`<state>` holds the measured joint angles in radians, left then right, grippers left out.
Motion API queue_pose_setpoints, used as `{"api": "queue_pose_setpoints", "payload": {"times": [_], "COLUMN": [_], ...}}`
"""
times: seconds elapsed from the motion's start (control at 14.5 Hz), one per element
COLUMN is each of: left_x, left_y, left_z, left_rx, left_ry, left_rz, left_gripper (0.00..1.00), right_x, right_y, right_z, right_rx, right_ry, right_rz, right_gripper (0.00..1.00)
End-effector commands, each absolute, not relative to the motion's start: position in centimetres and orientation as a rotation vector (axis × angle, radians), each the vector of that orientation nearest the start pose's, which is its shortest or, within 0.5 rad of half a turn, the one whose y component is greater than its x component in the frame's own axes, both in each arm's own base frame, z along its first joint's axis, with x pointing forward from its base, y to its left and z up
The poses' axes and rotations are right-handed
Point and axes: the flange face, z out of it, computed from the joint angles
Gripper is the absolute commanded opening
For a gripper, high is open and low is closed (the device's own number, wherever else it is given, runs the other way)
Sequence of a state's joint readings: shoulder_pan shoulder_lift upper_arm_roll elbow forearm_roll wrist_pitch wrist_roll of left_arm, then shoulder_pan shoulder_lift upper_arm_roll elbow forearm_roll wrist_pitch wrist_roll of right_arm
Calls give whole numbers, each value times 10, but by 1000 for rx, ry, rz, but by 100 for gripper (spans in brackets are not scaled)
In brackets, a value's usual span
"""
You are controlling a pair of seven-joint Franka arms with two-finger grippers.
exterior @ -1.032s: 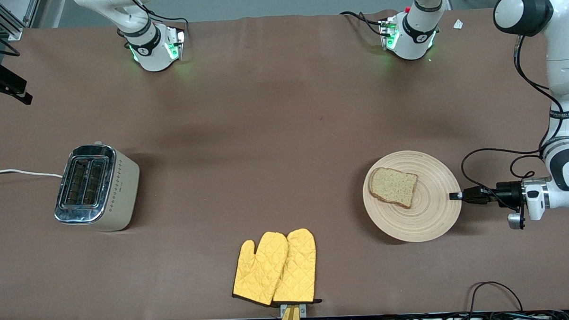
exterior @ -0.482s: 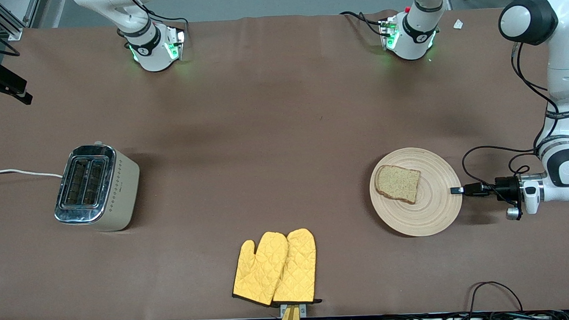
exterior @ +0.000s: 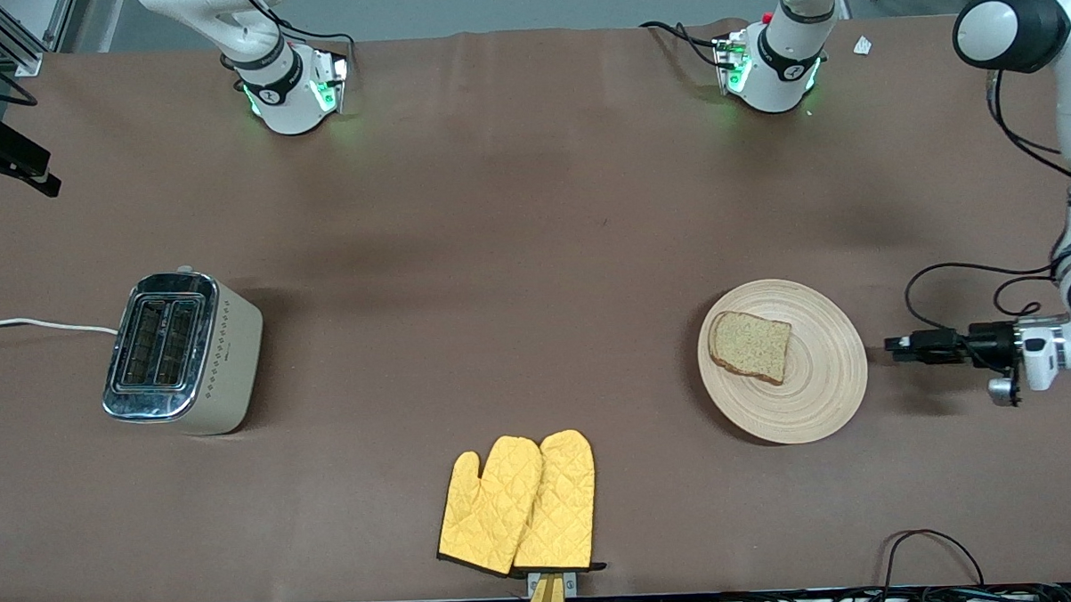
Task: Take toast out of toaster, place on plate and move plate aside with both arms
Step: 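Open the left gripper and pull it back from the plate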
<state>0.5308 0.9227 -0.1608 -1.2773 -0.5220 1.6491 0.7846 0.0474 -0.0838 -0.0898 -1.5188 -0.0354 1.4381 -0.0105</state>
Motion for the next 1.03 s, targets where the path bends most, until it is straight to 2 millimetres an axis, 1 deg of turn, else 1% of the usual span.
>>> {"api": "queue_pose_setpoints", "payload": {"times": [0.0, 0.07, 0.14, 0.28, 0.34, 0.41, 0.55, 0.69, 0.76, 0.83, 0.89, 0.96], "left_x": [663, 673, 678, 681, 679, 675, 664, 647, 638, 626, 617, 608], "left_y": [219, 192, 174, 130, 112, 95, 55, 7, -13, -29, -44, -52], "left_z": [273, 308, 344, 417, 448, 469, 507, 548, 567, 586, 599, 612], "left_rx": [2468, 2549, 2621, 2778, 2826, 2844, 2873, 2972, 3005, 3032, 3070, 3116], "left_ry": [-359, -417, -453, -558, -548, -540, -510, -458, -432, -407, -399, -375], "left_rz": [-114, -131, -131, -121, -101, -87, -102, -126, -124, -117, -118, -111], "left_gripper": [100, 100, 100, 100, 100, 100, 100, 100, 100, 100, 100, 100], "right_x": [512, 512, 512, 512, 512, 512, 512, 512, 512, 512, 512, 512], "right_y": [-29, -28, -28, -28, -29, -29, -29, -30, -30, -29, -29, -29], "right_z": [683, 683, 683, 682, 681, 681, 680, 680, 680, 680, 680, 680], "right_rx": [-3153, -3153, -3153, -3153, -3155, -3155, -3153, -3154, -3153, -3154, -3154, -3154], "right_ry": [77, 74, 72, 72, 72, 74, 76, 79, 79, 77, 77, 79], "right_rz": [-1, 1, 1, 6, 8, 6, 11, 11, 11, 11, 11, 11], "right_gripper": [100, 100, 100, 100, 100, 100, 100, 100, 100, 100, 100, 100]}}
